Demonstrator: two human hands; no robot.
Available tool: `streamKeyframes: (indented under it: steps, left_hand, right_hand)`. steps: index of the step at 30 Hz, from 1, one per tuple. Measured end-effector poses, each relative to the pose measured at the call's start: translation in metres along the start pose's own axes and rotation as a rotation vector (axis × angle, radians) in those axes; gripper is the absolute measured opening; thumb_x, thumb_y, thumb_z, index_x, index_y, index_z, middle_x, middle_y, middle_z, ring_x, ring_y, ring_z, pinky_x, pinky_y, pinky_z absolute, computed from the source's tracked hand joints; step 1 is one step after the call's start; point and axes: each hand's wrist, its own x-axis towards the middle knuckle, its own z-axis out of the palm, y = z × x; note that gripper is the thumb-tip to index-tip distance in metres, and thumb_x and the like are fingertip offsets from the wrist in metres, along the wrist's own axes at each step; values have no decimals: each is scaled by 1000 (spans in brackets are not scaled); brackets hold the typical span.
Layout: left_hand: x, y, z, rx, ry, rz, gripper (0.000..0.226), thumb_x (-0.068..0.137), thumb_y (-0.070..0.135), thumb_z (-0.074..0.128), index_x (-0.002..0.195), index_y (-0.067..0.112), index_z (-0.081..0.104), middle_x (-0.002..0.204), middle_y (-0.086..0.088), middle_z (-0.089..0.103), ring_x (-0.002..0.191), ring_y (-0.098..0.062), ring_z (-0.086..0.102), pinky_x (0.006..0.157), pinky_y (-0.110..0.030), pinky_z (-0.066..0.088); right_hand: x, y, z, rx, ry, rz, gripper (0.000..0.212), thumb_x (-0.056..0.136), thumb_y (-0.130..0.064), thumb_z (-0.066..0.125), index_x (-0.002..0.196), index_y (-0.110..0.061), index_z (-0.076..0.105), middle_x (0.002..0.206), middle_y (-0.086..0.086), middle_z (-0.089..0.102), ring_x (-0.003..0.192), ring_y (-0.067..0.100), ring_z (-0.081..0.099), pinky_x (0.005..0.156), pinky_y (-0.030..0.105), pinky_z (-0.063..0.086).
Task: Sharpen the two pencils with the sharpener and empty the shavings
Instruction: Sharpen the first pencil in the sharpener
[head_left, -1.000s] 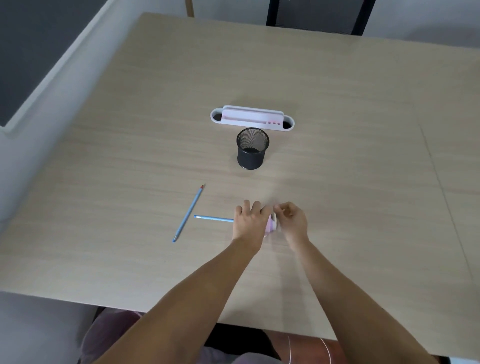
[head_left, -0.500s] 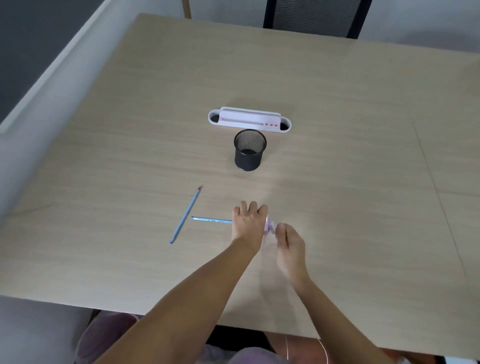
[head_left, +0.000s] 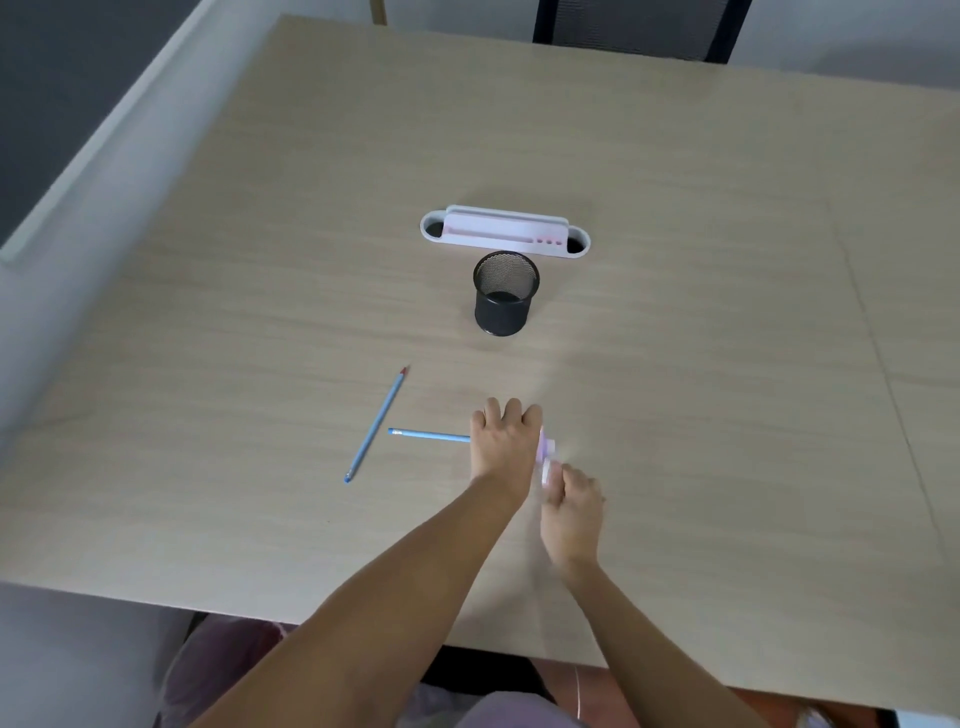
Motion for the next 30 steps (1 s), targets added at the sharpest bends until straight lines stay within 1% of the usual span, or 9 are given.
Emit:
streamKeyframes:
  steps: [2,6,9,12,15,19,24,27,30]
  left_hand:
    - [1,1,3,16,-4,21,38,41,25,81,71,27,58,66,9,57,63,-18,54,53,-26,39]
    - [2,-2,7,-32,-19,42,36,59,26,75,88,23,55,84,4,60,81,-24,55,64,-29,40]
    - [3,-4,7,-69,-76,71,43,61,14,74,96,20,50,93,0,57,89,-26,52,69,-31,38]
    - [0,-4,1,-43,-79,45,42,48,16,78,84,24,58,78,5,60,75,-21,56,61,-28,42]
    - [-1,-4,-4,-31,-17,41,36,36,23,80,67,27,61,61,8,58,59,-19,56,51,-25,42]
    - [0,-2,-4,8,-20,10,43,34,19,80,71,28,59,65,10,58,63,-17,55,52,-24,38]
    - [1,0,1,-32,-49,26,40,57,20,75,90,24,54,83,6,58,79,-21,53,62,-28,37]
    - [3,-1,6,-87,-85,65,34,71,20,68,99,19,49,95,-2,56,90,-27,49,70,-32,36]
    - [2,-3,2,-82,-117,51,46,60,14,76,98,20,51,93,0,57,88,-26,51,68,-31,37]
  right_hand:
    - [-12,1,-10,134,-32,-15,45,99,-26,34,64,-3,49,58,8,44,61,29,47,62,40,39]
    - [8,-12,-34,315,-126,-33,41,98,-27,39,58,-18,39,56,-6,39,52,6,34,52,21,29]
    - [46,-28,-34,348,-120,22,43,95,-24,42,53,-19,37,53,-4,38,50,8,33,50,26,27]
    - [75,-30,-25,292,-115,113,40,91,-27,53,52,-22,45,51,-5,45,51,12,43,51,27,32]
    - [70,-19,-12,155,-66,154,25,88,-24,55,64,-18,53,66,3,61,70,25,57,68,36,44]
    - [24,-5,4,-60,12,87,29,87,-10,44,60,-18,40,67,12,55,74,29,45,69,40,38]
    - [-11,5,-16,219,-90,27,43,100,-29,35,61,-13,44,62,7,51,62,23,48,63,36,36]
    - [9,-12,-31,327,-92,-40,42,98,-27,40,58,-17,40,57,2,44,55,15,39,57,33,32]
    - [47,-31,-31,332,-59,-42,43,96,-26,41,54,-18,36,54,0,39,53,14,35,53,30,29]
